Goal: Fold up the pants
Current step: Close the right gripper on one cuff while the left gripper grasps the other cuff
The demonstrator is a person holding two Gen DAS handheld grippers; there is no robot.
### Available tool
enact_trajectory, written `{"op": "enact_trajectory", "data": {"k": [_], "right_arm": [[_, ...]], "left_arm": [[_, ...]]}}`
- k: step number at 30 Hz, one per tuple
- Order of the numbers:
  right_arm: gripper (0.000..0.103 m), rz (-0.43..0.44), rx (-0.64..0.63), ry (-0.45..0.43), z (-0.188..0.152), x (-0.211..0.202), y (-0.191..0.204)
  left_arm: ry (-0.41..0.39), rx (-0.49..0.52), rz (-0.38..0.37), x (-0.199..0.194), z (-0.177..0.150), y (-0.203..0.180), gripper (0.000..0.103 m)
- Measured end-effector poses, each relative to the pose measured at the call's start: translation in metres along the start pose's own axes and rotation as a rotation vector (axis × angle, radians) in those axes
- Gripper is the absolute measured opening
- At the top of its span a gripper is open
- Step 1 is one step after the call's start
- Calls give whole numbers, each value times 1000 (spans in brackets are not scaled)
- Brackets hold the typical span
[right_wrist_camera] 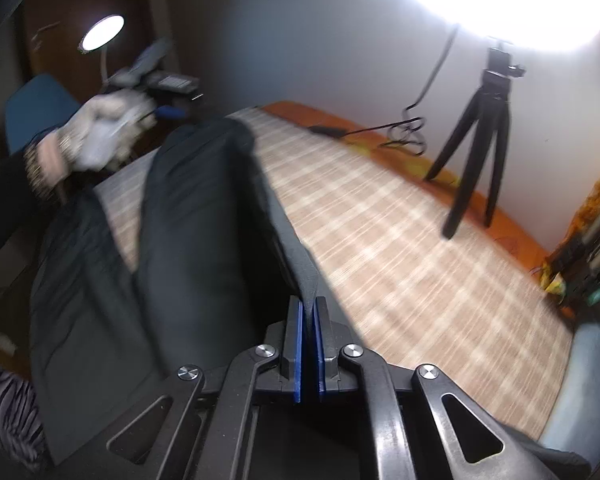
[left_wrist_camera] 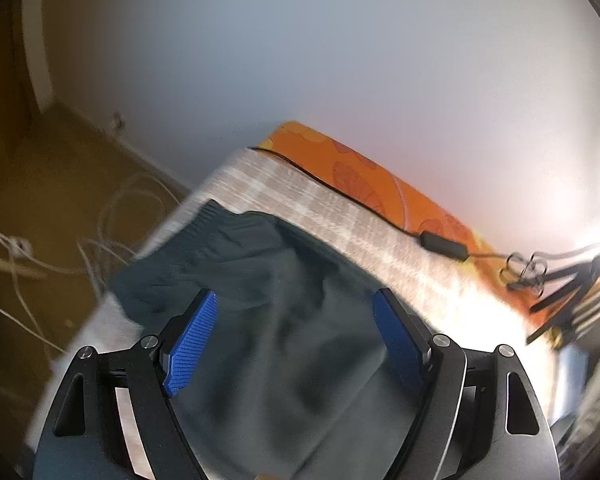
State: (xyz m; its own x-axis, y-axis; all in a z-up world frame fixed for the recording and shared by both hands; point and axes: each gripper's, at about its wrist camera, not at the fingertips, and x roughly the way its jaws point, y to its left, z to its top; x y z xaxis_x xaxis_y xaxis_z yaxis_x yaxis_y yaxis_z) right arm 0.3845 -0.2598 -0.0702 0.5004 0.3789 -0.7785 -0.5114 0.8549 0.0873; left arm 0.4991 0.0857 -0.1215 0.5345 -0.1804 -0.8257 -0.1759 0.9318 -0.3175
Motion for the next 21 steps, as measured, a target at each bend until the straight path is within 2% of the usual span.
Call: {"op": "enact_trajectory", "data": {"k": [4,6,8,11,17,20,21], "right_arm": [[2,22,-33,35,-10,6,12],[2,23,-36,40,-15,8,14],[2,28,-31,43,-17,8,10],[2,36,-39,49,-22,12,12],[2,36,-103,70,-27,19,25],[2,26,-116,64,-27,19,28],[2,24,-115,59,-27,18,28]], "left_arm": [[72,-59,-12,30,4,-8,80],[89,-63,11,42,4,-13,80],[100,-60,53,54,5,-19,80],[126,-52,154,76,12,-26,80],[75,-99,258,87,20,-35,81],[26,-82,298,90,17,-41,77],[-3,-60,335,91,13,-45,74]]}}
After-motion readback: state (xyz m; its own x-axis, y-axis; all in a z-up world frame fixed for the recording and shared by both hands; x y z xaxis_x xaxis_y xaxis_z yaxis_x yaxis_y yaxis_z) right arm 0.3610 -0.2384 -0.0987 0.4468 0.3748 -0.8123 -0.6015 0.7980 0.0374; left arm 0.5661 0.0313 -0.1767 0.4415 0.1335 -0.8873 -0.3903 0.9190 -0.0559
